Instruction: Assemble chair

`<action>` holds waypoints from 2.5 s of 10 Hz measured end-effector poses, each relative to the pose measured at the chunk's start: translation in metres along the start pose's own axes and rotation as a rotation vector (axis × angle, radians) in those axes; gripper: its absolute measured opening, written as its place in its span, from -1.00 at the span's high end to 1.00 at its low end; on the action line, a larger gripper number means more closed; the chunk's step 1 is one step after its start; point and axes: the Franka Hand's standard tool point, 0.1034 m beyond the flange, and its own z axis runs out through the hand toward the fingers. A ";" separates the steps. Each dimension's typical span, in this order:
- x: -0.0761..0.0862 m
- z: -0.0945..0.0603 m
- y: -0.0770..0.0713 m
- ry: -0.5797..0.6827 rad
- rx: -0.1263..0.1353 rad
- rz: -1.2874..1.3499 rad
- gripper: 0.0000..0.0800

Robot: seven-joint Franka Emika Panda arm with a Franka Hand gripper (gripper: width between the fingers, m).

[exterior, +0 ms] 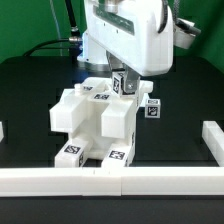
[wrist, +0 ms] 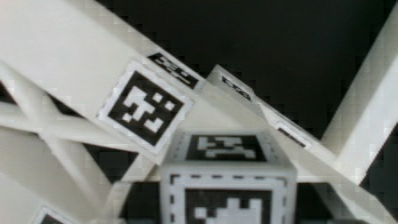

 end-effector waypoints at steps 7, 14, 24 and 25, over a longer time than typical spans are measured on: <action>-0.006 0.002 -0.004 0.017 0.014 -0.321 -0.60; -0.002 0.002 -0.003 0.051 -0.023 -0.929 -0.62; 0.002 0.002 -0.002 0.052 -0.036 -1.222 0.29; 0.002 0.002 -0.002 0.053 -0.036 -1.216 0.29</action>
Offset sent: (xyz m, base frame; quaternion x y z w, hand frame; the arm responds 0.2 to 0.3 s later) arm -0.0063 0.0036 0.0065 -0.0350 0.0046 -0.0691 0.9970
